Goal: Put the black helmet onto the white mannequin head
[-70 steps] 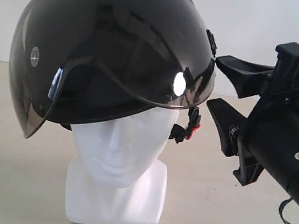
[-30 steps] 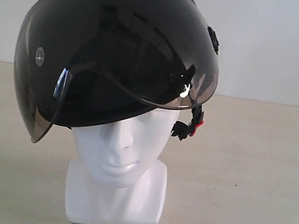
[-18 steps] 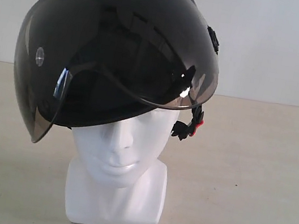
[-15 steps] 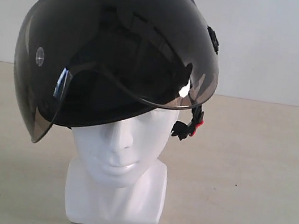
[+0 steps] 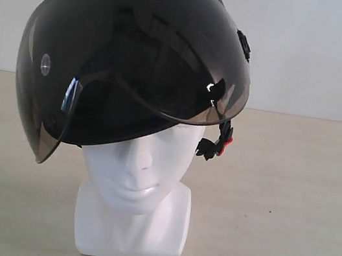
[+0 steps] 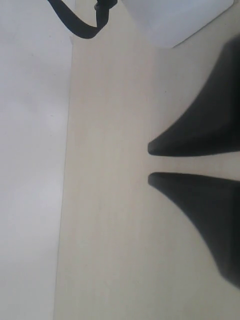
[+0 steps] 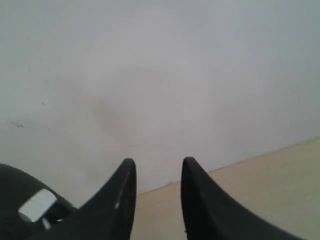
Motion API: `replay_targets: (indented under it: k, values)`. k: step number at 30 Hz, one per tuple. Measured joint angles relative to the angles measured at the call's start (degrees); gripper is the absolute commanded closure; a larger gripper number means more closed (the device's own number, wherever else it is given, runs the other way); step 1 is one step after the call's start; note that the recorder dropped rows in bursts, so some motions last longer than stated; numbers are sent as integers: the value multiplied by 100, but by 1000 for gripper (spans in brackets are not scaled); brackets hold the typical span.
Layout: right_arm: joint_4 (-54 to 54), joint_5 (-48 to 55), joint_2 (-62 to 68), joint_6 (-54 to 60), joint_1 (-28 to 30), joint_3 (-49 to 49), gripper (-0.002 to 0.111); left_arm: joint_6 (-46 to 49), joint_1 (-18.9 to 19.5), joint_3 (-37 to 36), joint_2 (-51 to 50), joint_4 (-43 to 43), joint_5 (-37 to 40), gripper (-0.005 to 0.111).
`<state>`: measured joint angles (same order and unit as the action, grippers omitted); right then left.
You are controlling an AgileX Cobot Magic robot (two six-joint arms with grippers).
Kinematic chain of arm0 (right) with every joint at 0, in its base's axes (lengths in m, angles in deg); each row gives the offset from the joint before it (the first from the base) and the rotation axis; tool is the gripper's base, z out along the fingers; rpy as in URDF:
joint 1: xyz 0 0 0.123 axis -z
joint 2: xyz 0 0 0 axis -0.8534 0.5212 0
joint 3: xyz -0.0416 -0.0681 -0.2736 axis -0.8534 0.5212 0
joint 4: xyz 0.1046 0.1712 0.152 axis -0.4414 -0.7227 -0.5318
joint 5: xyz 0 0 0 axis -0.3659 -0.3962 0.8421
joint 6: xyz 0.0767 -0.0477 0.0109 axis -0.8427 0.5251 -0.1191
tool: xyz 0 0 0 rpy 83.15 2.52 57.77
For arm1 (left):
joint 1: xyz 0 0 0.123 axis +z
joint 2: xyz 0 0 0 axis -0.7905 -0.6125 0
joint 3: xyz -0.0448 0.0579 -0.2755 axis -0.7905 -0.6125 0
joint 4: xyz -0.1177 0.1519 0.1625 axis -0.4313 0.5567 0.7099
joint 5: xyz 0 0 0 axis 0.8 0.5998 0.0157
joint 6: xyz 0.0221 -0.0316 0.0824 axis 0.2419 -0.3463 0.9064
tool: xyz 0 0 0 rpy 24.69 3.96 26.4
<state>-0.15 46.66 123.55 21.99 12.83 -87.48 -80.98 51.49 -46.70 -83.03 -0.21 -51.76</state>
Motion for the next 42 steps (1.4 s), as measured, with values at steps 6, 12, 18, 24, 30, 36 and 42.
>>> replay_targets:
  k: [6,12,18,24,30,36,42]
  values:
    - [2101,-52,-571,-3468,0,641,77,0,0,0,0,0,0,94]
    - [3598,591,-682,-4478,0,810,77,0,0,0,0,0,0,94]
    - [749,2620,-647,-464,0,464,77,0,0,0,0,0,0,94]
    - [-1475,2493,-647,2444,0,231,77,0,0,0,0,0,0,94]
    - [-102,2192,-622,189,0,643,77,0,0,0,0,0,0,94]
    - [3677,1964,-597,-4558,0,1089,77,0,0,0,0,0,0,94]
    - [5633,2359,-597,-5878,0,1143,77,0,0,0,0,0,0,94]
